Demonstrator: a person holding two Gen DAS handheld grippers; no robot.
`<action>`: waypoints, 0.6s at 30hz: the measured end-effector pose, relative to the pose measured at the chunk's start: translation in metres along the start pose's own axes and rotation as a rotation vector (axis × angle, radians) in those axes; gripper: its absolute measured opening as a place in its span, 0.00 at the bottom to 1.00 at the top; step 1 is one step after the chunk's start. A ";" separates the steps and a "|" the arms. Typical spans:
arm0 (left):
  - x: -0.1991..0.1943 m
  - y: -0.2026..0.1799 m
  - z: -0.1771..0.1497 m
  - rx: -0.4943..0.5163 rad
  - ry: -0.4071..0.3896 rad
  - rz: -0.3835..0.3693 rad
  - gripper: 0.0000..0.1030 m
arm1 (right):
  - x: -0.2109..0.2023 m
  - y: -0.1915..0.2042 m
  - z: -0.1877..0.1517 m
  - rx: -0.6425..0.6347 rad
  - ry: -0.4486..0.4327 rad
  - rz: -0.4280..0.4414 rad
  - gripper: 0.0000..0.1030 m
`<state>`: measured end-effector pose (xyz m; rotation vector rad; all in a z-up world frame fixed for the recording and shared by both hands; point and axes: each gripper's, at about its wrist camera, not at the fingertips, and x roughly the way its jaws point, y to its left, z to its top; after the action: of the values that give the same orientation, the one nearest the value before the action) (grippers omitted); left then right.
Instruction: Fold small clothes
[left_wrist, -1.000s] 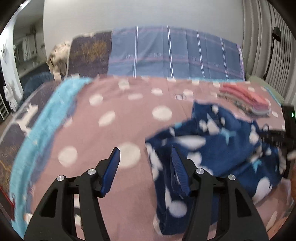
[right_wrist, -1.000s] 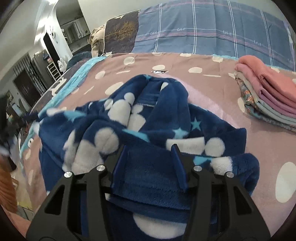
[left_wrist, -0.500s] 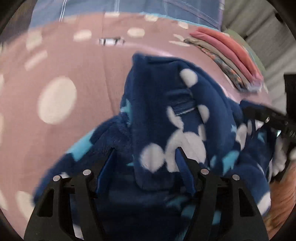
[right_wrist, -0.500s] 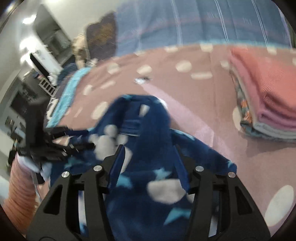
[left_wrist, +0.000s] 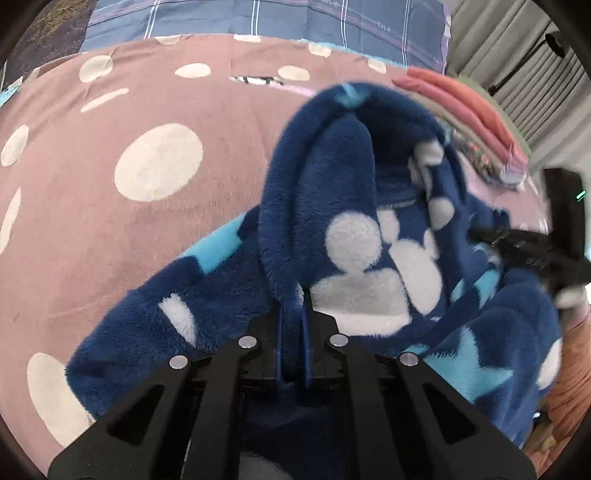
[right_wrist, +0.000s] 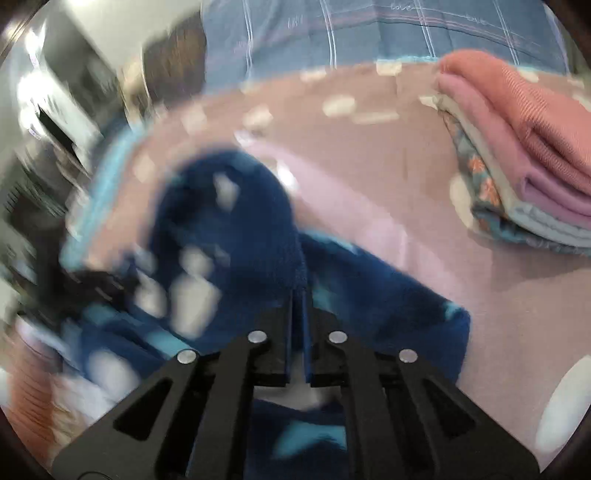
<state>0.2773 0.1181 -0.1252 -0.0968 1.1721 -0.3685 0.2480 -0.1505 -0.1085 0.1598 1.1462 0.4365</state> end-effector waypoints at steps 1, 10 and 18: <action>-0.002 -0.002 0.001 0.009 -0.005 0.017 0.12 | 0.011 -0.003 -0.002 0.008 0.033 0.005 0.05; -0.078 -0.051 0.027 0.141 -0.223 0.071 0.12 | -0.054 0.020 0.022 -0.049 -0.167 0.026 0.11; 0.045 -0.034 0.069 0.115 -0.007 0.201 0.15 | 0.018 0.042 0.100 0.005 -0.014 0.101 0.12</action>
<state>0.3478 0.0629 -0.1286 0.1191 1.1398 -0.2574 0.3337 -0.0950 -0.0684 0.2256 1.1290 0.5209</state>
